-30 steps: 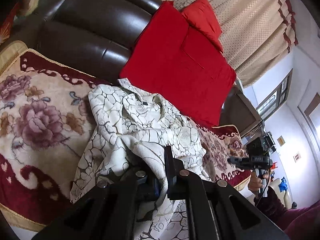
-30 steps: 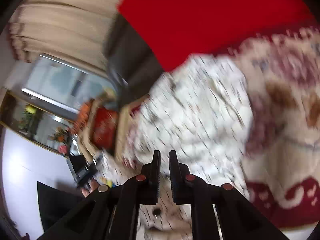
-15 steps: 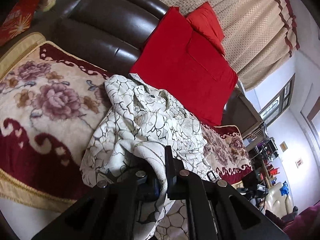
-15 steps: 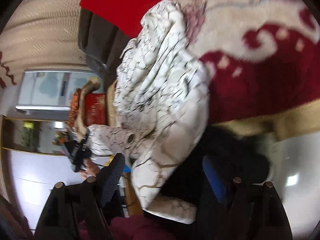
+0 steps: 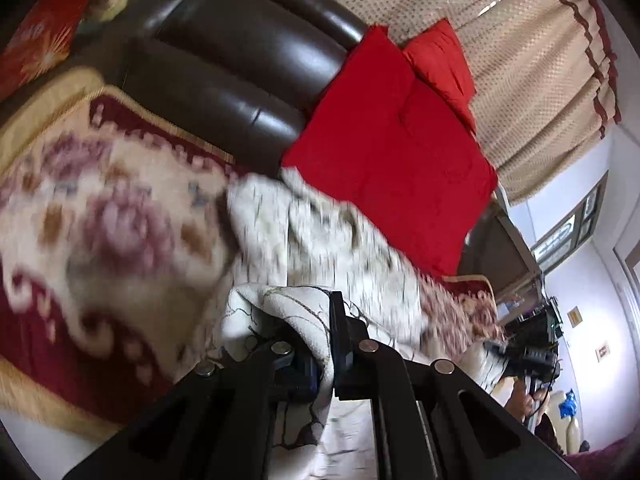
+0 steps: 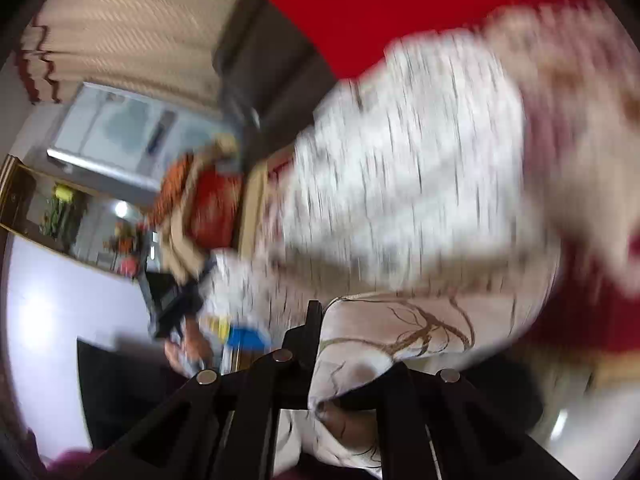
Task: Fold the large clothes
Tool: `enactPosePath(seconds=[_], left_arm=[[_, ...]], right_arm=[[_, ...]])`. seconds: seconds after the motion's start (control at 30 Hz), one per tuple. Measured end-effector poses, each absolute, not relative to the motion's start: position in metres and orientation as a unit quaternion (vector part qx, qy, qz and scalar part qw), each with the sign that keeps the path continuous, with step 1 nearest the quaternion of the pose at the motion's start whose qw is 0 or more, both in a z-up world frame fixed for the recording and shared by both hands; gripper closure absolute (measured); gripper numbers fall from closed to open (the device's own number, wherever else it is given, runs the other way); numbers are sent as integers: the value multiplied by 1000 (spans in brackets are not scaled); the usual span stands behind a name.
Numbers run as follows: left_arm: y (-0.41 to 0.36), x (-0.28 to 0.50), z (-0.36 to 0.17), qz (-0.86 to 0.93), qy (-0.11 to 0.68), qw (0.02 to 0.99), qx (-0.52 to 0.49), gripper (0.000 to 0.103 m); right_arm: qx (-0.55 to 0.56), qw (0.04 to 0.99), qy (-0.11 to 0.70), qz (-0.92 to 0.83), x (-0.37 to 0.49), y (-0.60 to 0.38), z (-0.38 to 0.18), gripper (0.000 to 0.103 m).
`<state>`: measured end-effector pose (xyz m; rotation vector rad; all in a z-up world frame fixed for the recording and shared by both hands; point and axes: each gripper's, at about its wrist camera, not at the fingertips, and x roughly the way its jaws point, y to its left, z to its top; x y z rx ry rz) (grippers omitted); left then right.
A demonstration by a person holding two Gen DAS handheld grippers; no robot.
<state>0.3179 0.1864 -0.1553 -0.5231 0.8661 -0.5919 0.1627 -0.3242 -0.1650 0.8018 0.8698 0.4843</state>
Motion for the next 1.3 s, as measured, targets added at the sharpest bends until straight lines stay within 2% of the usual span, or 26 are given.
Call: enactPosePath(seconds=[0.1, 0.17, 0.2, 0.27, 0.33, 0.4, 0.47, 0.57, 0.6, 0.63, 0.67, 0.7, 0.77, 0.8, 0.83, 0.9, 0.97, 1.03, 1.17, 1.3], left_arm=[[179, 382, -144, -267, 403, 842, -238, 97], [168, 431, -160, -234, 433, 843, -216, 95], [163, 451, -174, -224, 455, 834, -216, 95], [154, 483, -211, -197, 504, 815, -206, 94], [153, 495, -243, -183, 534, 797, -214, 94], [159, 493, -257, -185, 530, 792, -240, 93], [170, 487, -261, -195, 511, 790, -277, 93], [178, 481, -250, -208, 481, 794, -309, 85], [179, 480, -245, -210, 472, 797, -314, 79], [179, 479, -238, -211, 462, 801, -316, 75], [180, 478, -230, -210, 447, 808, -322, 61], [183, 475, -221, -203, 420, 820, -331, 41], [195, 466, -203, -174, 356, 846, -358, 23], [200, 461, -197, -161, 334, 851, -372, 19], [203, 458, -193, -153, 327, 850, -384, 19], [191, 457, -191, -165, 364, 839, -369, 19], [162, 452, -190, -192, 403, 843, -301, 19], [137, 444, -193, -199, 419, 853, -240, 19], [93, 450, -224, -192, 467, 844, -180, 19], [74, 479, -248, -135, 492, 851, -120, 19]], right_arm=[[410, 822, 348, 186, 222, -366, -144, 96], [440, 821, 339, 135, 271, -399, -151, 96], [462, 811, 343, 105, 290, -410, -164, 92], [508, 772, 369, 97, 329, -433, -204, 92], [566, 723, 385, 92, 346, -447, -247, 92], [591, 710, 371, 94, 344, -449, -267, 92], [581, 728, 353, 92, 336, -452, -269, 86], [595, 737, 308, 92, 319, -471, -260, 80], [596, 745, 287, 85, 310, -476, -253, 61], [590, 756, 274, 75, 304, -476, -245, 25], [574, 774, 258, 64, 296, -474, -233, 18], [555, 790, 251, 68, 291, -470, -222, 18], [514, 810, 267, 95, 289, -452, -203, 18], [498, 816, 276, 101, 291, -440, -198, 18], [472, 826, 288, 109, 291, -425, -190, 18], [433, 840, 306, 116, 292, -401, -183, 19], [405, 849, 318, 122, 292, -383, -182, 19], [382, 856, 327, 122, 296, -365, -184, 24], [359, 857, 354, 107, 311, -343, -199, 37], [337, 858, 378, 82, 330, -340, -218, 38]])
